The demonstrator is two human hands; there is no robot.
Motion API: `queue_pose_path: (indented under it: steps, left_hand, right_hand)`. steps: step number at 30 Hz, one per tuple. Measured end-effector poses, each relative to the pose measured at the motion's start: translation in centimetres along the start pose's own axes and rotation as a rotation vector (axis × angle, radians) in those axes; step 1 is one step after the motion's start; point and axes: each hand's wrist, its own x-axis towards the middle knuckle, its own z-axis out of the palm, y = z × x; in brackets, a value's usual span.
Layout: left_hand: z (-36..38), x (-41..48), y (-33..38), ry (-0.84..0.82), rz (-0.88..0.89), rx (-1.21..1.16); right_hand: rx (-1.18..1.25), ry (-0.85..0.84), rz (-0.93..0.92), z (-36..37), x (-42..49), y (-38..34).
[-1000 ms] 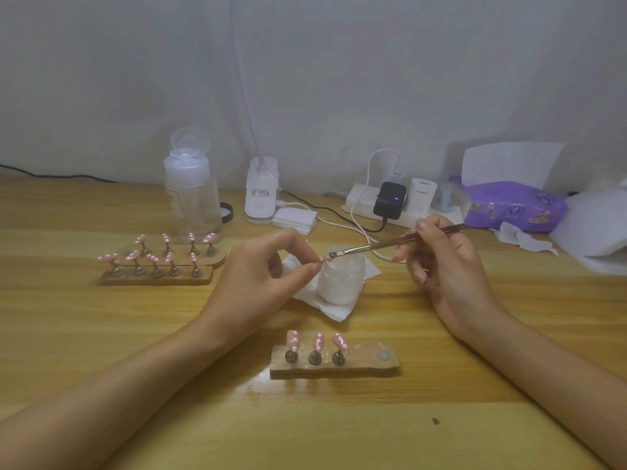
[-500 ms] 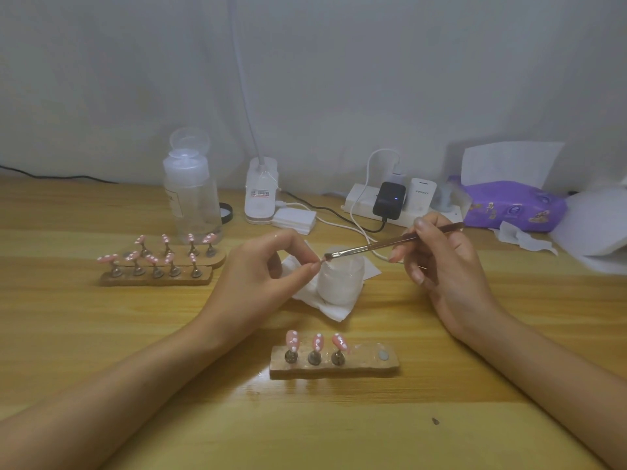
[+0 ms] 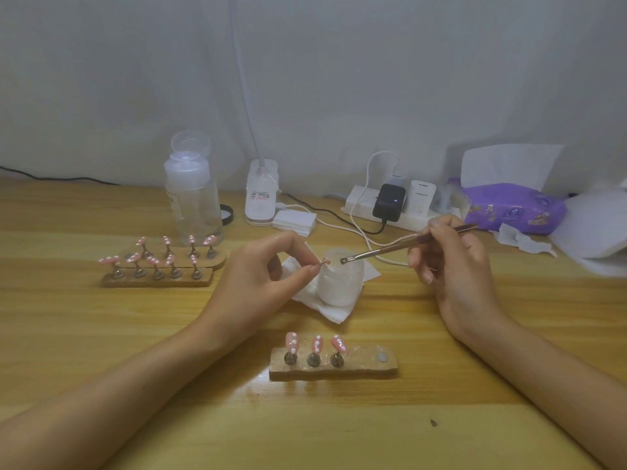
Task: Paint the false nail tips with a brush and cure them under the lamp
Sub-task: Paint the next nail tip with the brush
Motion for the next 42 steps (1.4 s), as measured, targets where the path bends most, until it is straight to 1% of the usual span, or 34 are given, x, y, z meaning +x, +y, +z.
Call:
queue_pose_path:
  steps: [4, 8, 11, 15, 19, 23, 25, 28, 30, 33, 35, 42]
  left_hand:
    - [0.0, 0.0, 0.0, 0.001, -0.006, -0.001]
    - [0.0, 0.0, -0.2, -0.004, 0.003, 0.004]
    - [0.0, 0.0, 0.0, -0.011, 0.006, 0.002]
    - [0.0, 0.1, 0.1, -0.018, 0.004, 0.002]
    - [-0.1, 0.1, 0.0, -0.014, 0.004, -0.004]
    - [0.0, 0.0, 0.1, -0.013, 0.007, -0.004]
    - [0.0, 0.0, 0.1, -0.009, 0.01, 0.002]
    - [0.0, 0.0, 0.0, -0.001, 0.007, 0.005]
    - [0.0, 0.0, -0.1, 0.003, 0.014, 0.005]
    - [0.1, 0.0, 0.0, 0.005, 0.025, 0.021]
    - [0.1, 0.1, 0.0, 0.012, 0.031, 0.025]
    - [0.0, 0.0, 0.0, 0.018, 0.052, 0.049]
  right_hand:
    - [0.053, 0.103, -0.03, -0.5, 0.5, -0.4]
    - [0.101, 0.133, -0.035, -0.8, 0.8, -0.3]
    - [0.149, 0.068, -0.075, -0.7, 0.6, -0.1]
    - [0.061, -0.032, -0.163, -0.7, 0.3, -0.1]
    - [0.068, -0.023, -0.202, -1.1, 0.4, -0.6]
    - [0.152, 0.05, -0.129, -1.5, 1.0, -0.6]
    - [0.187, 0.031, -0.121, -1.5, 1.1, -0.6]
    - [0.211, -0.05, -0.108, -0.8, 0.6, -0.4]
    - [0.215, -0.085, -0.037, -0.2, 0.2, -0.1]
    - [0.169, -0.103, 0.154, 0.3, -0.2, 0.3]
    - [0.143, -0.101, 0.209, 0.2, -0.1, 0.3]
    - [0.115, -0.117, 0.174, 0.5, -0.3, 0.2]
